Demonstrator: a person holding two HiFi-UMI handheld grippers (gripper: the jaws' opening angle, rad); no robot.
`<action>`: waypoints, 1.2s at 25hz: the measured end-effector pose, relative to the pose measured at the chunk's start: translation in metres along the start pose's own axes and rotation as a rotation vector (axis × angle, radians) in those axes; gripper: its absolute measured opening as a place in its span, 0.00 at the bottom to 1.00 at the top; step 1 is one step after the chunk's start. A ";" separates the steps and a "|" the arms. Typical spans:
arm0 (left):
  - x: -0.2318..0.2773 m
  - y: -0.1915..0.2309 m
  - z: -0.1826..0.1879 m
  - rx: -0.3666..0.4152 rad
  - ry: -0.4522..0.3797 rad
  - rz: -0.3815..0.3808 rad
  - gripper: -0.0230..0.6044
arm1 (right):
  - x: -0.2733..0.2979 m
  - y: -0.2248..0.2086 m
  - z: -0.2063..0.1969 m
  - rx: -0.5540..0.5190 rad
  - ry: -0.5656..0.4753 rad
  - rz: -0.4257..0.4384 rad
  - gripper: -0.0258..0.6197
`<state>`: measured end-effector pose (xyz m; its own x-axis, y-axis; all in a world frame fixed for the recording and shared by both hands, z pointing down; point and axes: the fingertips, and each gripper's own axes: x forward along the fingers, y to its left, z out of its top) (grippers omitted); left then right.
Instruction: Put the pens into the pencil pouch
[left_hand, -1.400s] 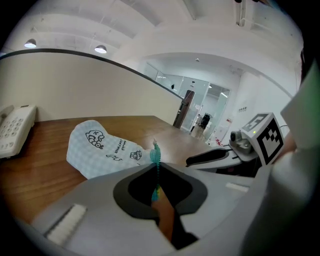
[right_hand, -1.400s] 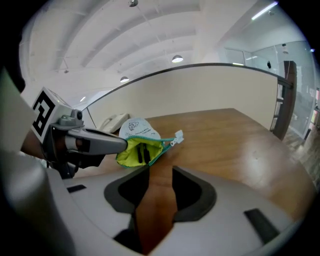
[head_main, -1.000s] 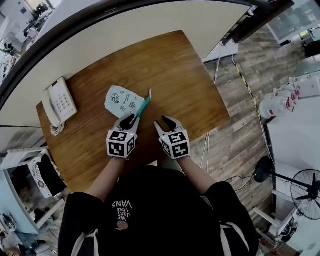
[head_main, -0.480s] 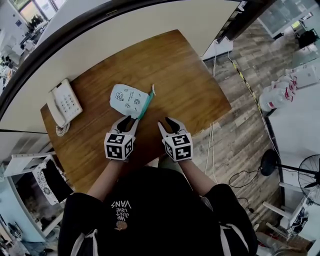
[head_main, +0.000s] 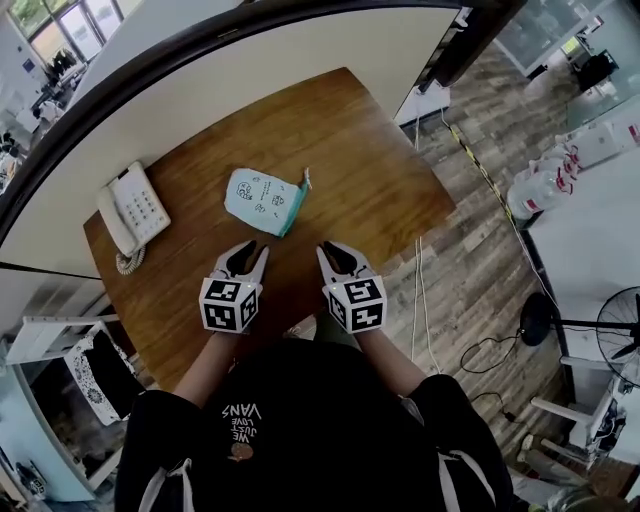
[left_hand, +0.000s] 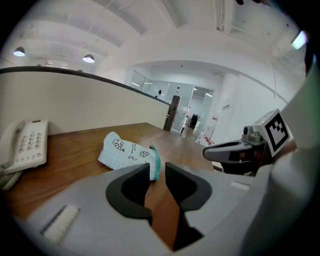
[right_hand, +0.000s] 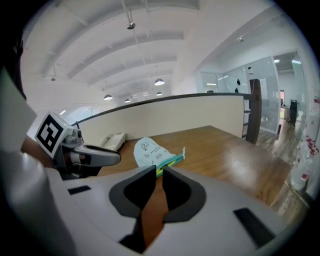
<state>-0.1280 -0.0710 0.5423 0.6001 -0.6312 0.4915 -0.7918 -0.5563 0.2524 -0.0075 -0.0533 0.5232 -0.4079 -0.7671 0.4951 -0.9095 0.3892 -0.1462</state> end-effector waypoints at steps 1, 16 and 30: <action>-0.004 -0.001 0.002 0.006 -0.009 -0.003 0.20 | -0.003 0.003 0.003 -0.009 -0.009 0.004 0.11; -0.047 -0.045 0.020 0.018 -0.113 0.053 0.05 | -0.050 0.019 0.034 -0.146 -0.066 0.182 0.06; -0.082 -0.109 0.006 0.004 -0.187 0.204 0.05 | -0.099 0.010 0.015 -0.220 -0.047 0.341 0.06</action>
<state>-0.0895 0.0379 0.4694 0.4395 -0.8187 0.3695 -0.8980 -0.4098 0.1602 0.0229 0.0190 0.4602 -0.6910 -0.5959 0.4092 -0.6847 0.7211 -0.1060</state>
